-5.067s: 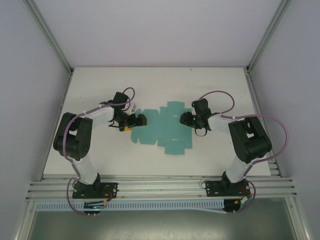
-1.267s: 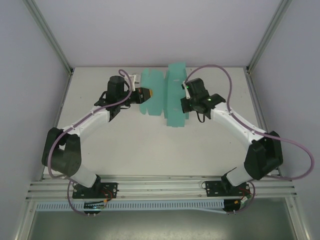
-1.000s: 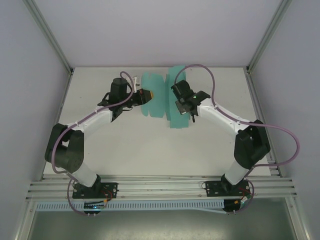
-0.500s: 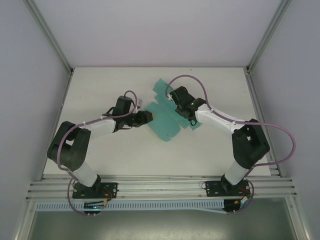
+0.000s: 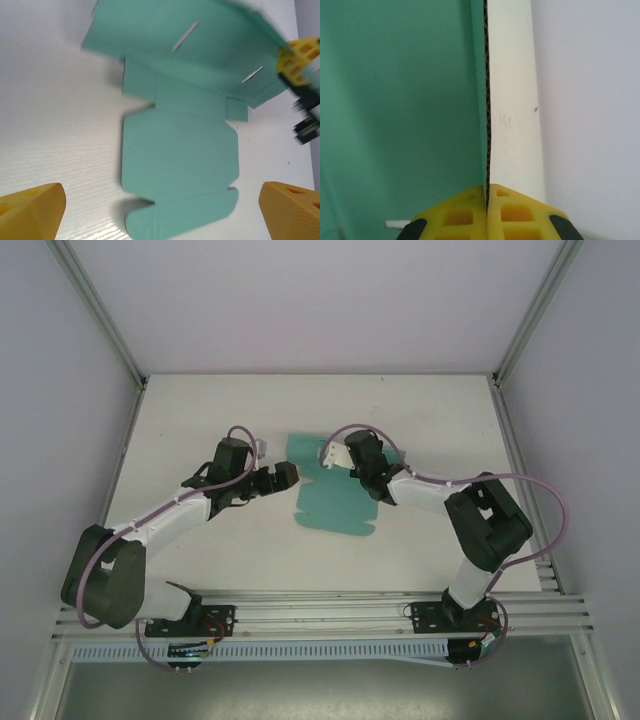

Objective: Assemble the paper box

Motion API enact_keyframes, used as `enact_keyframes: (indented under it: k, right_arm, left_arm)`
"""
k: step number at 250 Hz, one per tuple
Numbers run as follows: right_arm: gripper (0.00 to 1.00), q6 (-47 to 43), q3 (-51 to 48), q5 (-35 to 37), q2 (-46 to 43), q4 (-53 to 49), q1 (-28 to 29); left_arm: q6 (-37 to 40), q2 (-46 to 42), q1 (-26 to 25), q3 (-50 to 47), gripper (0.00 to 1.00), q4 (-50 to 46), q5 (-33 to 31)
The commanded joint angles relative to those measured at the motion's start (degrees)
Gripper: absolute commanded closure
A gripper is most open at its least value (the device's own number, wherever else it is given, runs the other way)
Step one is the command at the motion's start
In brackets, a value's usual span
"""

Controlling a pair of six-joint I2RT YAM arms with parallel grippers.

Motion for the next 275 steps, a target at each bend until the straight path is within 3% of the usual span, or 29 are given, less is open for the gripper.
enact_keyframes:
  k: [1,36,107,164,229,275]
  right_arm:
    - [1.00,-12.81,-2.72,-3.73,3.20,21.11,-0.28]
    - [1.00,-18.14,-5.46,-6.31,6.07,34.12,-0.15]
    - [1.00,-15.18,-8.04,-7.31,8.03,41.59,0.58]
    - [1.00,-12.87,-7.75,-6.16,7.79,36.32,0.87]
    - [1.00,-8.67,-7.09,-3.14,6.90,32.13,2.05]
    - [1.00,-0.42,-5.42,0.96,6.68,26.78,3.69]
  left_arm:
    - [3.54,-0.53,0.57,3.45,0.02,-4.60,-6.56]
    - [3.20,1.26,3.31,5.40,0.02,-0.89,-1.84]
    - [2.12,12.09,5.99,15.48,0.02,8.15,10.11]
    - [2.65,21.16,5.86,23.01,0.02,12.21,18.91]
    - [2.60,25.74,5.29,24.15,0.02,12.94,21.97]
    - [1.28,28.05,4.43,23.68,0.02,15.21,25.44]
